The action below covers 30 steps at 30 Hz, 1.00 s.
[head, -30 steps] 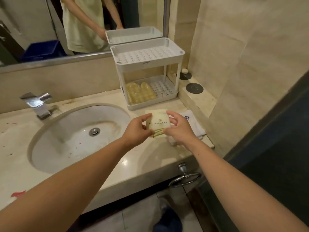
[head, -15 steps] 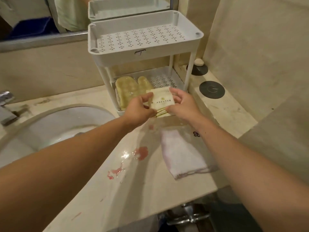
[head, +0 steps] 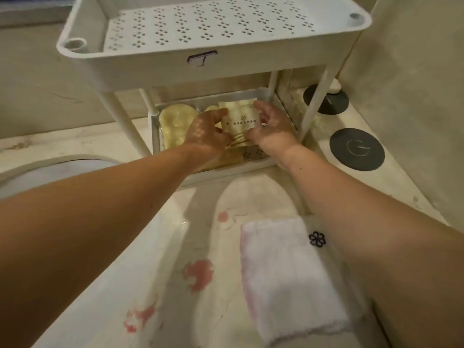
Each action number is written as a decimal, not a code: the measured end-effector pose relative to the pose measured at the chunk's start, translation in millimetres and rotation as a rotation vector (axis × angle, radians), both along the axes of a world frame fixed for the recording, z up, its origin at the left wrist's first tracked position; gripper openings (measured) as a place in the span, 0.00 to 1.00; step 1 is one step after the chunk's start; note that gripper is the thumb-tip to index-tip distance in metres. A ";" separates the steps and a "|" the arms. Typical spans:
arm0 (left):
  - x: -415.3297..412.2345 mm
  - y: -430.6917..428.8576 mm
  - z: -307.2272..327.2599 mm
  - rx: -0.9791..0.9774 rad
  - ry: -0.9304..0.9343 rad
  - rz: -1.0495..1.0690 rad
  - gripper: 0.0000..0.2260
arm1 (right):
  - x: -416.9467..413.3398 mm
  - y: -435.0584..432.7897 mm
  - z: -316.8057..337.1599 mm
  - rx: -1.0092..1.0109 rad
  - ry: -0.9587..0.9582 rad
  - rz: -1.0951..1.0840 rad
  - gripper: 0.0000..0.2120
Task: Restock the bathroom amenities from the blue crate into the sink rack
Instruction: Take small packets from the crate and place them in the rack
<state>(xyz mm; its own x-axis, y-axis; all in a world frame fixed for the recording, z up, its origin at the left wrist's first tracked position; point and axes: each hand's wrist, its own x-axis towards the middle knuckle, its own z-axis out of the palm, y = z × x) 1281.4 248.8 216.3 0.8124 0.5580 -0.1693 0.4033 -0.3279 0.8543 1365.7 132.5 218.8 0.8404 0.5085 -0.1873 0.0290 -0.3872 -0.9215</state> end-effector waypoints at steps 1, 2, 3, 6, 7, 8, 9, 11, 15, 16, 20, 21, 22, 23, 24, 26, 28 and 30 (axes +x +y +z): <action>4.5 2.8 -4.2 0.004 0.000 0.015 0.27 | 4.6 3.7 -3.7 0.000 -0.001 0.001 0.34; 8.1 6.1 -8.1 0.005 0.002 0.028 0.27 | 8.8 7.2 -7.0 -0.010 -0.014 0.004 0.34; 11.8 8.4 -11.6 0.001 0.002 0.038 0.27 | 13.1 10.3 -10.2 -0.025 -0.034 0.011 0.33; 23.6 14.3 -19.2 -0.013 -0.019 0.056 0.28 | 25.1 18.7 -19.3 -0.032 -0.071 0.018 0.33; 27.5 15.4 -20.6 -0.018 -0.020 0.064 0.28 | 28.9 21.2 -22.0 -0.028 -0.079 0.015 0.32; 31.3 16.1 -21.3 -0.026 -0.017 0.073 0.29 | 32.4 23.3 -24.2 -0.026 -0.088 0.014 0.32; 34.4 16.5 -22.1 -0.024 -0.011 0.077 0.29 | 35.6 25.1 -26.3 -0.030 -0.097 0.020 0.31; 38.5 17.2 -24.0 0.039 0.005 0.051 0.29 | 41.0 27.1 -30.6 -0.048 -0.118 0.047 0.30; 41.0 18.8 -29.8 0.199 0.046 0.000 0.29 | 46.9 30.3 -37.9 -0.113 -0.155 0.112 0.31; 41.5 19.4 -31.6 0.234 0.047 -0.006 0.29 | 47.5 31.9 -38.9 -0.128 -0.162 0.116 0.31; 43.5 22.5 -36.3 0.305 0.036 -0.031 0.28 | 50.0 36.5 -40.5 -0.199 -0.232 0.138 0.30; 44.1 24.1 -36.9 0.307 0.041 -0.030 0.27 | 50.6 37.4 -41.3 -0.226 -0.258 0.142 0.30; 44.7 25.6 -37.7 0.311 0.050 -0.028 0.27 | 50.8 38.4 -42.2 -0.245 -0.264 0.127 0.30; 45.2 26.9 -38.3 0.316 0.059 -0.023 0.27 | 51.0 39.6 -43.4 -0.259 -0.255 0.103 0.31; 45.7 27.9 -39.1 0.322 0.062 -0.018 0.27 | 51.8 40.8 -45.1 -0.270 -0.257 0.083 0.31; 46.4 29.1 -40.5 0.341 0.062 -0.007 0.25 | 52.5 43.7 -48.1 -0.297 -0.281 0.070 0.31; 47.3 30.3 -41.9 0.365 0.078 -0.005 0.24 | 54.7 46.1 -49.8 -0.319 -0.277 0.067 0.29; 48.8 31.4 -42.1 0.384 0.094 -0.006 0.23 | 58.1 48.8 -50.6 -0.325 -0.232 0.073 0.27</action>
<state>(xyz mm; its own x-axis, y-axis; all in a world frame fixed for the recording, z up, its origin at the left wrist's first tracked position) 1330.2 280.2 174.2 0.8067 0.5905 -0.0224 0.4708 -0.6193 0.6283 1423.8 181.2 168.2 0.8432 0.5139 -0.1581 0.2598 -0.6468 -0.7170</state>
